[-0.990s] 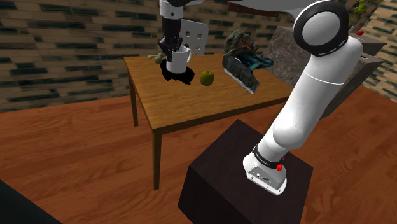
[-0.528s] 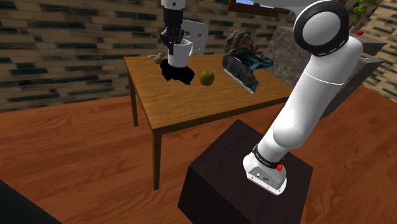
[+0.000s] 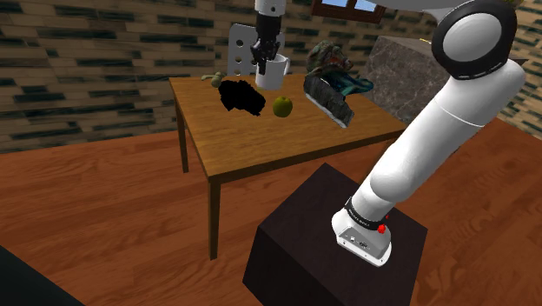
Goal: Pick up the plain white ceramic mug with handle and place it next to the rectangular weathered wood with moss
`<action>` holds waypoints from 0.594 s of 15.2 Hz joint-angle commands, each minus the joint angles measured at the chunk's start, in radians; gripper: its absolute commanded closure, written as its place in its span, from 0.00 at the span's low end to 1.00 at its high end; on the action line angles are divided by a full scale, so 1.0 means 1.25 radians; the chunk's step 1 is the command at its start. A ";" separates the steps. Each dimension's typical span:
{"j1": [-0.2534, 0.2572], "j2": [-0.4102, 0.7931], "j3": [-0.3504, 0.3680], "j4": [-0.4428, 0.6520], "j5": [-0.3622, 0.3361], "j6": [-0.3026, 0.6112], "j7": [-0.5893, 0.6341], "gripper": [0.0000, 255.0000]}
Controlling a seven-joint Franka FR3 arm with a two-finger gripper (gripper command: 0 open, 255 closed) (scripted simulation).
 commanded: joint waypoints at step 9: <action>-0.080 -0.111 -0.105 -0.124 -0.027 0.017 -0.180 1.00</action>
